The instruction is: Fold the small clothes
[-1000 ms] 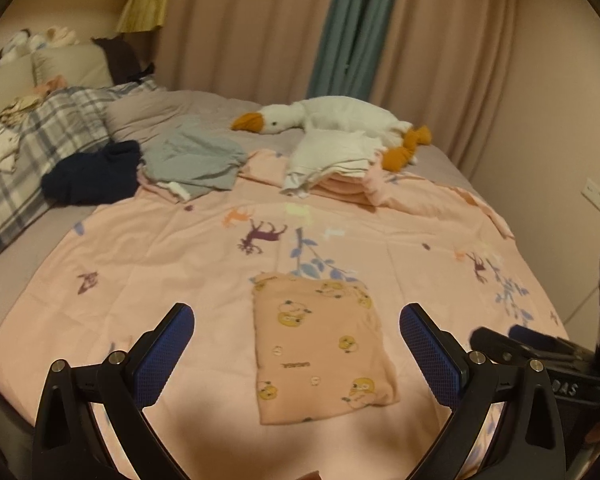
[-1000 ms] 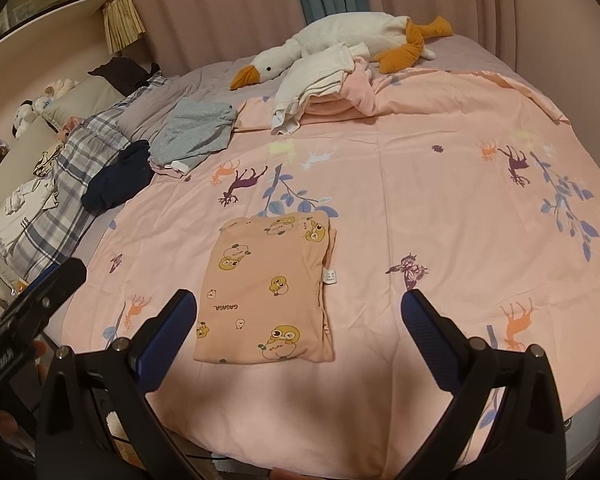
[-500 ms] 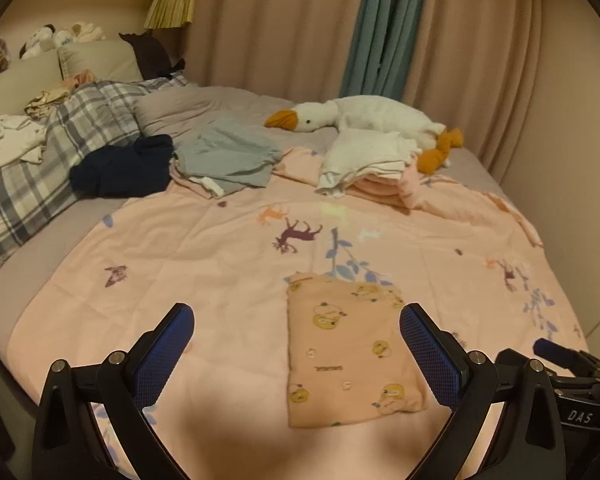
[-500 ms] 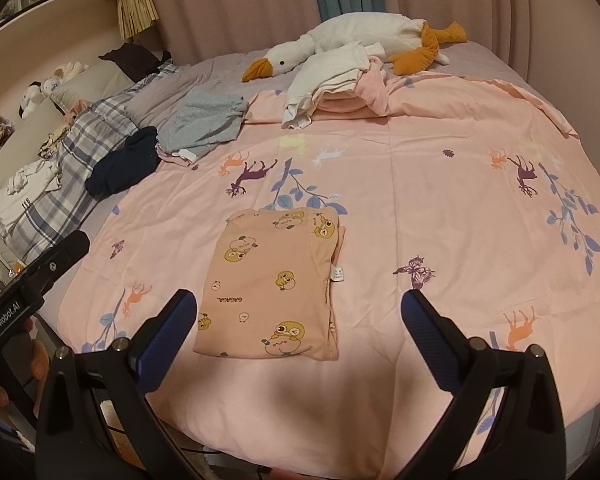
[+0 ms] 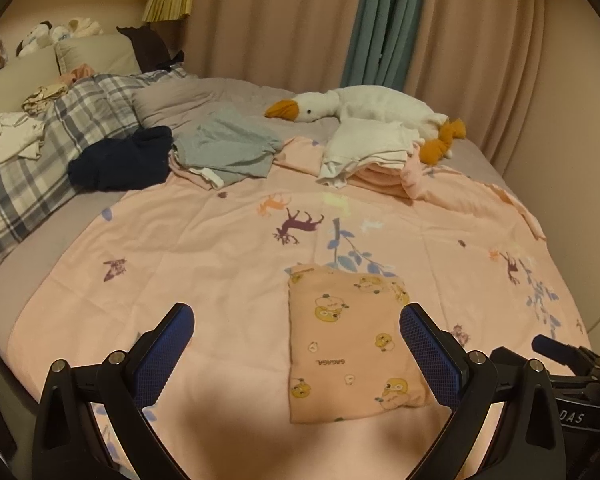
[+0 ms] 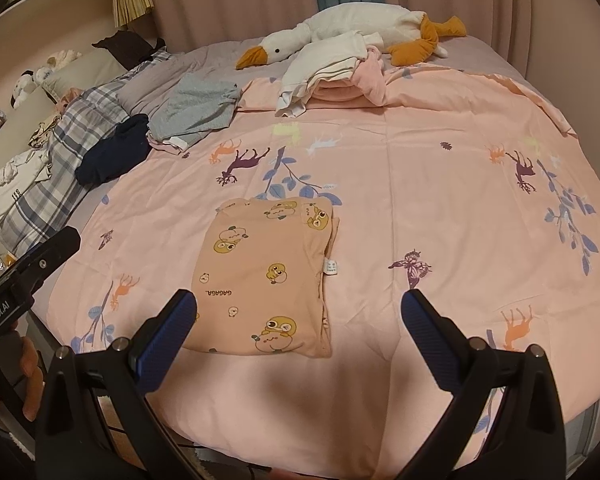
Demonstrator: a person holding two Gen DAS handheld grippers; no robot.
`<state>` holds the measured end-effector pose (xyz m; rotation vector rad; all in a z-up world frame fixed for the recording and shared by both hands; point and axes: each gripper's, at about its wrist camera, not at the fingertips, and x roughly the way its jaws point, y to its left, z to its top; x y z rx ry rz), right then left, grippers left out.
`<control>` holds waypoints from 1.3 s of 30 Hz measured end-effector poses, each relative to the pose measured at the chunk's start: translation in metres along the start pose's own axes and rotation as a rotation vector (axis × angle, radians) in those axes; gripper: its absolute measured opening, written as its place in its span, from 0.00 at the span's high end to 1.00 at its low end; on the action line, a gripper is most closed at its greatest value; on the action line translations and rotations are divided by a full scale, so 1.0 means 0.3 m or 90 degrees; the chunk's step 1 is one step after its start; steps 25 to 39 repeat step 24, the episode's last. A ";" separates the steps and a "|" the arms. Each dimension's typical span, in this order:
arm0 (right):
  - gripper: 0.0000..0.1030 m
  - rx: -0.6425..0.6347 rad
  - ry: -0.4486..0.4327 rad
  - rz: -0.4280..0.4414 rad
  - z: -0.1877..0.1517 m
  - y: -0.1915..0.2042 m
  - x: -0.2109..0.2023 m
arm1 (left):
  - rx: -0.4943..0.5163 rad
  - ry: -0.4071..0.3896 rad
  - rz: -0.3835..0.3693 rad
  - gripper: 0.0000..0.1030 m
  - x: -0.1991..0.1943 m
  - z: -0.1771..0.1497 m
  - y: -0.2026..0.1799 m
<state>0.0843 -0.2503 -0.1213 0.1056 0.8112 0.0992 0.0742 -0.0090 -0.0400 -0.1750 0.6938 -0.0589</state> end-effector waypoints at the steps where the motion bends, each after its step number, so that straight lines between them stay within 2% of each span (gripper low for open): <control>1: 0.00 0.000 0.001 -0.001 0.000 0.001 0.001 | 0.000 0.000 0.000 0.01 0.000 0.000 0.001; 39: 0.00 -0.011 0.006 -0.012 -0.004 0.008 0.013 | 0.017 0.004 0.008 0.01 -0.001 -0.006 -0.019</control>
